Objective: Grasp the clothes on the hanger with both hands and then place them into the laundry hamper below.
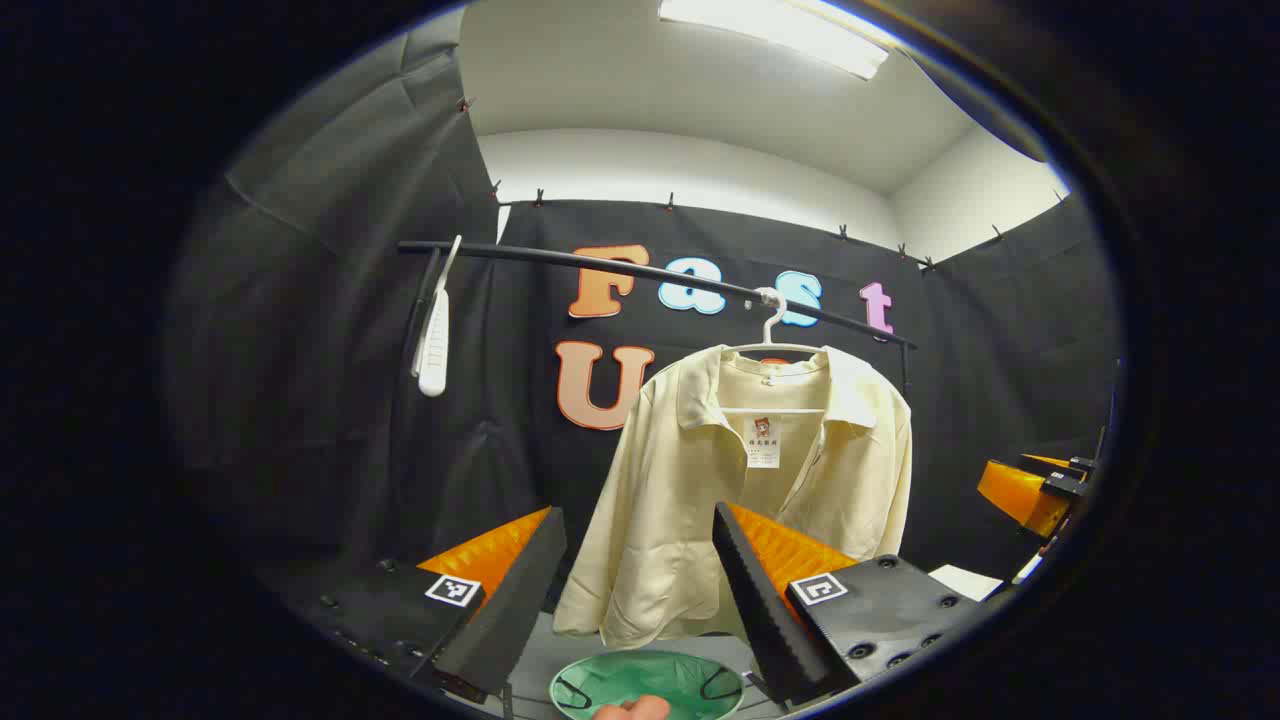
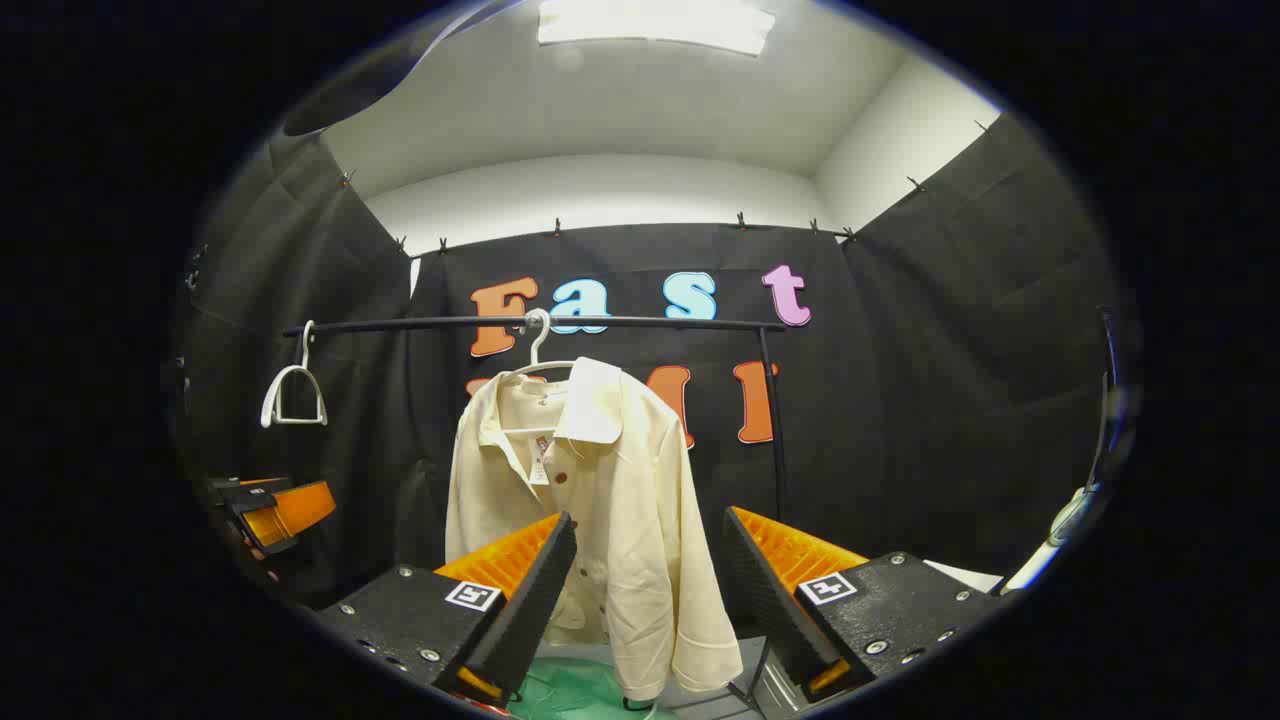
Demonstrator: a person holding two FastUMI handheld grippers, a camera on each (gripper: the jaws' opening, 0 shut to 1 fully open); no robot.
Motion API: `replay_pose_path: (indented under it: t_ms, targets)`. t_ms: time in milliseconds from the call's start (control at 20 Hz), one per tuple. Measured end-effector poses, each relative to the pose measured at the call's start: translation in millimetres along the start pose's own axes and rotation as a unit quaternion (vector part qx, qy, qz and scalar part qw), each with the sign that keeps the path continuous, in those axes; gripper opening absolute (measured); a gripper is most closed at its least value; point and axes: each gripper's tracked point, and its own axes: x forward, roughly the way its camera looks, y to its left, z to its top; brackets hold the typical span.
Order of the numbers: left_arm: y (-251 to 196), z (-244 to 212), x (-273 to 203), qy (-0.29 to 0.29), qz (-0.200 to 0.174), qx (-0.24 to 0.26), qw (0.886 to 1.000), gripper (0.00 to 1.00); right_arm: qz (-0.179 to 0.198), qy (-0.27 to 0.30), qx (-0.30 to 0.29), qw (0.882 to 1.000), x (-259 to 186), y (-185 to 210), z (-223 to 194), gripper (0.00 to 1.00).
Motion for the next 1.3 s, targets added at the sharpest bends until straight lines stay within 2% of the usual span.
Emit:
replay_pose_path:
  t_ms: [50,150,350,400,550,950,1000,1150,1300]
  targets:
    - [5,-2,6,-0.002,-0.008,-0.001,1.000,0.96,-0.009,-0.003,0.001,1.000,-1,5,0,0.93]
    - [17,-8,18,0.000,-0.022,-0.008,1.000,0.96,-0.029,-0.004,-0.004,1.000,-4,20,-2,0.92]
    - [41,-12,27,0.008,-0.046,-0.018,0.999,0.96,-0.043,-0.013,-0.014,0.999,-3,54,3,0.92]
    - [47,-12,28,0.009,-0.048,-0.016,0.999,1.00,-0.044,-0.013,-0.013,0.999,-1,60,2,0.93]
    - [58,-8,31,0.001,-0.044,-0.003,0.999,0.96,-0.041,-0.009,-0.010,0.999,0,75,-1,0.93]
    - [34,-13,29,0.003,-0.043,0.002,0.999,0.97,-0.025,0.008,-0.012,1.000,9,66,-13,0.93]
    - [32,-15,29,0.004,-0.043,-0.001,0.999,0.93,-0.024,0.010,-0.012,1.000,11,65,-14,0.93]
    - [27,-18,27,0.007,-0.048,-0.010,0.999,1.00,-0.030,0.011,-0.011,0.999,21,59,-17,0.93]
    - [26,-23,30,0.010,-0.060,-0.013,0.998,0.96,-0.035,0.019,-0.014,0.999,38,64,-30,0.93]
